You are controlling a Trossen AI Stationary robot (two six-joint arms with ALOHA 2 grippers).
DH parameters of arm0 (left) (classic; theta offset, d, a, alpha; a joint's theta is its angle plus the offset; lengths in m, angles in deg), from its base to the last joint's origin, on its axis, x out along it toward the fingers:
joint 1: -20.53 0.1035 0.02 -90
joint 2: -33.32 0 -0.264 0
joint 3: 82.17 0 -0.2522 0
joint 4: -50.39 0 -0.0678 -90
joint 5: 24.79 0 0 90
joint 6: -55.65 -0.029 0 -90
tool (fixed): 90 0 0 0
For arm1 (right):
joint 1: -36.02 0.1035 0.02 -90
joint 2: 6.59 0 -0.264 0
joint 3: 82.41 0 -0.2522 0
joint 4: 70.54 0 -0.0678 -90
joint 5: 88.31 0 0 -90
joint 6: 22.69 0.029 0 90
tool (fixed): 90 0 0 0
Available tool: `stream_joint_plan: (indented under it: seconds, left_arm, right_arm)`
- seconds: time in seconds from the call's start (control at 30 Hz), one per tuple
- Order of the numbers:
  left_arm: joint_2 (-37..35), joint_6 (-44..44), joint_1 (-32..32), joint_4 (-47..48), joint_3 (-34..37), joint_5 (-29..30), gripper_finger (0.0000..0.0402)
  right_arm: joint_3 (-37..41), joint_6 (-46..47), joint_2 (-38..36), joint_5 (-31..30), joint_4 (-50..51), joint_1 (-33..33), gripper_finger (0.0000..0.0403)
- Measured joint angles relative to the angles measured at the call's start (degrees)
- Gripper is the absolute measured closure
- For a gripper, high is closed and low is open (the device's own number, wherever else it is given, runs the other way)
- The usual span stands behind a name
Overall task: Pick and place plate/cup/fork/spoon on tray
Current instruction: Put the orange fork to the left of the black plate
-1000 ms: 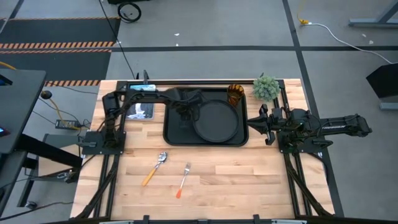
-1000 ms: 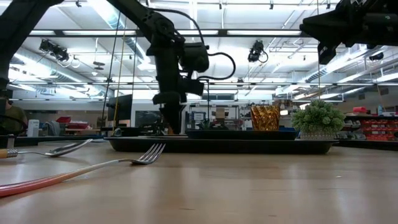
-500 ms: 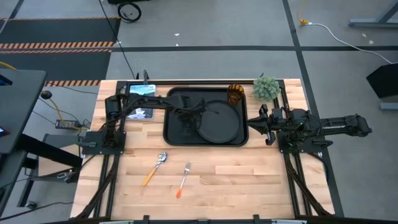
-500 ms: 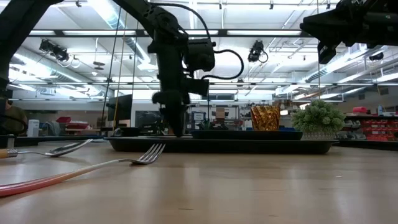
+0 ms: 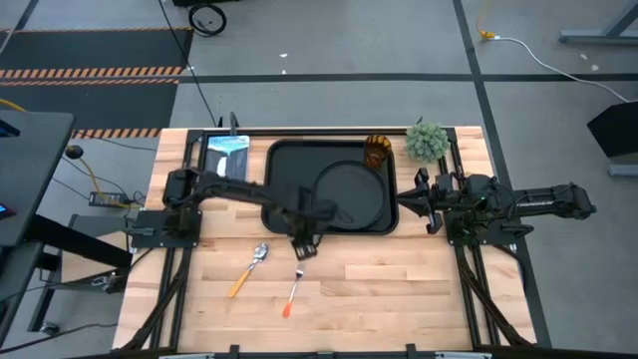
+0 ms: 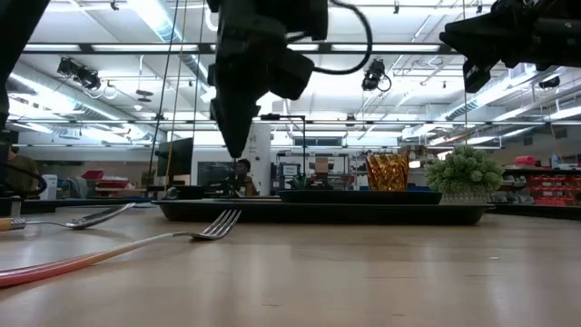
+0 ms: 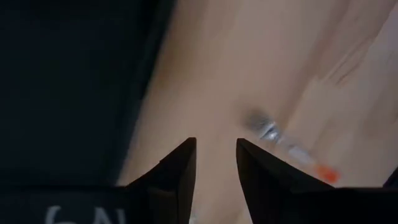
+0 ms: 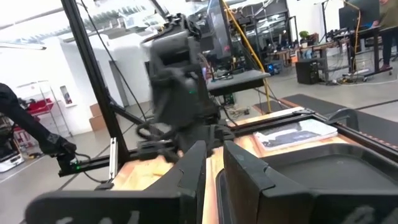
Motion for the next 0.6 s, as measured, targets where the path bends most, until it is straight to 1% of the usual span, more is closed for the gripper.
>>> stream_joint_plan:
  seconds: [0.17, 0.23, 0.4, 0.53, 0.6]
  left_arm:
    - [0.02, 19.97, -6.66, -3.39, 2.03, 3.34, 0.0281]
    - [0.02, 26.15, -8.98, -3.25, 2.11, 5.51, 0.0281]
    - [0.02, 39.71, -14.09, -3.7, 2.11, 13.47, 0.0281]
    - [0.81, 49.79, -18.31, -5.81, 2.11, 22.71, 0.0281]
    - [1.03, 53.98, -20.04, -6.76, 2.17, 25.18, 0.0281]
  right_arm:
    - [0.0, -0.04, 0.0, 1.15, 0.42, -0.02, 0.0339]
    - [0.0, -0.33, -0.02, 1.15, 0.41, -0.02, 0.0339]
    - [0.0, -1.43, -0.02, 1.87, 0.43, -0.02, 0.0339]
    - [0.0, -3.18, 0.0, 2.68, 0.45, -0.02, 0.0339]
    - [0.0, -4.08, -0.02, 2.7, 0.47, -0.02, 0.0339]
